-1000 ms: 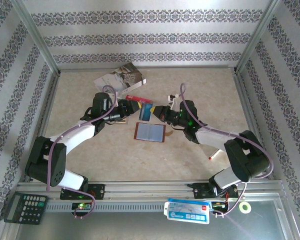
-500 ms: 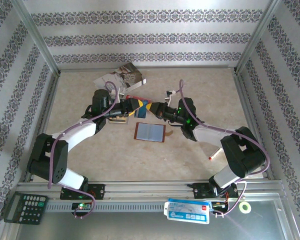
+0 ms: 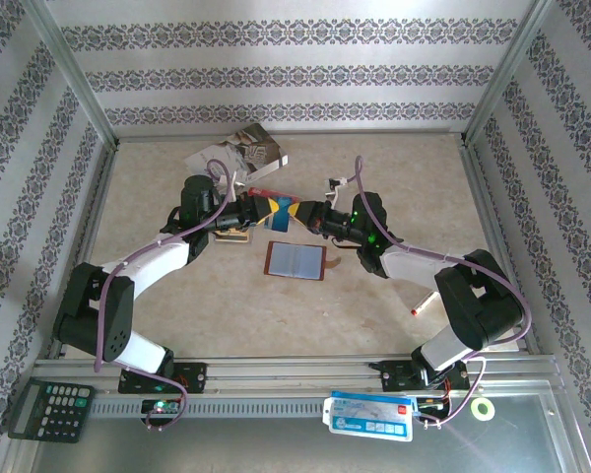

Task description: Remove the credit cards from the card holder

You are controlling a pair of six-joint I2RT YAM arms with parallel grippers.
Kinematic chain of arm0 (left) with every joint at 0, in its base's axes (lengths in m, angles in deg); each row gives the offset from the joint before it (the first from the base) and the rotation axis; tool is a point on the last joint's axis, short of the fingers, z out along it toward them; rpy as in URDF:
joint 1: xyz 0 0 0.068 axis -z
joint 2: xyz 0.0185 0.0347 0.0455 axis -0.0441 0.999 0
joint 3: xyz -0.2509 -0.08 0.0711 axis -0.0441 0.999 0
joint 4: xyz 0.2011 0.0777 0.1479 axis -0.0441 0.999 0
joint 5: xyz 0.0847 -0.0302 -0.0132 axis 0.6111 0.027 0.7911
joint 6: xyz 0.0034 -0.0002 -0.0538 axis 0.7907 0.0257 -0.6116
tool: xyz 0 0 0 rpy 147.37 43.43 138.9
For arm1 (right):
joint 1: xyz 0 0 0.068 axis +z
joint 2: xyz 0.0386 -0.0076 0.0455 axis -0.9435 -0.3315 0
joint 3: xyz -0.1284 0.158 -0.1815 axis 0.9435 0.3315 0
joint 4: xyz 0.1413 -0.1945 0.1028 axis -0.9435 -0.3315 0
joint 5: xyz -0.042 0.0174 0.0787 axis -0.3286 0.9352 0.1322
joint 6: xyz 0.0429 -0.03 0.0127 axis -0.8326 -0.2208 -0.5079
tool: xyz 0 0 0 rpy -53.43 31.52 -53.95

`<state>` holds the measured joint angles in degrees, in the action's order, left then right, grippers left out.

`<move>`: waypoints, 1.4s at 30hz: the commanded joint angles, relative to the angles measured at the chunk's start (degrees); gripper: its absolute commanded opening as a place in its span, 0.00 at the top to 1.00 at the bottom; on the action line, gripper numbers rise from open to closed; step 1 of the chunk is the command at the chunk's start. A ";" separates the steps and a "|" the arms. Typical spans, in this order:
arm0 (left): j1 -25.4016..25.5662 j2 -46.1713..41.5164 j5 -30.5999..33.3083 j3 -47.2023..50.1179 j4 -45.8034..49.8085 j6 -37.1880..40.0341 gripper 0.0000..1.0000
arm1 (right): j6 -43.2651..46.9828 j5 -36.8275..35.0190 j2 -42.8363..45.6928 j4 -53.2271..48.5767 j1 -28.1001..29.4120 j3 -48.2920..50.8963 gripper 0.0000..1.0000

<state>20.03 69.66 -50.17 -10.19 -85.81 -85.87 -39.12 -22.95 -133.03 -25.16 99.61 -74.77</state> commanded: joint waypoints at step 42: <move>-3.17 -3.92 9.48 2.09 -7.36 -7.14 1.00 | -3.46 -0.02 -7.10 5.34 4.52 -7.08 0.71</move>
<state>17.40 66.45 -39.72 -7.98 -89.90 -92.31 -43.19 -23.63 -138.99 -21.56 104.16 -80.33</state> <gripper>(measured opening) 0.046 0.297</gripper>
